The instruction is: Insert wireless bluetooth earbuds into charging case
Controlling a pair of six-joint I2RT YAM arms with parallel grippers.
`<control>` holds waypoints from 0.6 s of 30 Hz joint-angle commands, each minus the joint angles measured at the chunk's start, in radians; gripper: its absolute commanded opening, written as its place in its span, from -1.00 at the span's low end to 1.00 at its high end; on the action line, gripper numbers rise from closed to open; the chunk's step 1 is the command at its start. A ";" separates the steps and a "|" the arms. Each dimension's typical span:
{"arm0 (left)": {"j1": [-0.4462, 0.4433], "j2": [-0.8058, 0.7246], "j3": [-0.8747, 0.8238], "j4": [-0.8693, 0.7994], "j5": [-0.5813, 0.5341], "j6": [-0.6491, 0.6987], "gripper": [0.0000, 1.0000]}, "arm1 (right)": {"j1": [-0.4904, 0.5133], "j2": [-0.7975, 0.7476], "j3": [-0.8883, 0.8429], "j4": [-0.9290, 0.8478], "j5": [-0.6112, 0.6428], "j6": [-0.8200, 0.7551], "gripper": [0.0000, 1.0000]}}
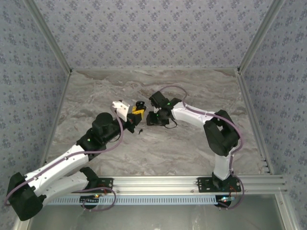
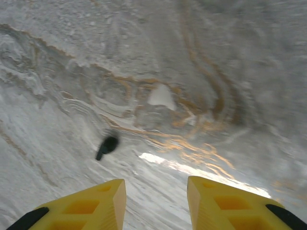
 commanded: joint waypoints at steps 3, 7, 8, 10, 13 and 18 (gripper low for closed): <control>-0.007 -0.038 -0.021 0.032 -0.002 0.024 -0.63 | 0.030 0.117 0.126 -0.049 -0.047 0.086 -0.25; -0.007 -0.059 -0.039 0.042 -0.010 0.023 -0.62 | 0.048 0.175 0.182 -0.064 -0.060 0.109 -0.27; -0.008 -0.061 -0.040 0.038 -0.012 0.022 -0.63 | 0.053 0.191 0.198 -0.067 -0.061 0.112 -0.28; -0.008 -0.063 -0.041 0.032 -0.014 0.021 -0.63 | 0.059 0.217 0.230 -0.113 -0.054 0.116 -0.29; -0.007 -0.064 -0.043 0.029 -0.014 0.018 -0.63 | 0.066 0.245 0.256 -0.132 -0.049 0.122 -0.29; -0.007 -0.065 -0.046 0.032 -0.014 0.018 -0.62 | 0.077 0.276 0.288 -0.160 -0.043 0.125 -0.29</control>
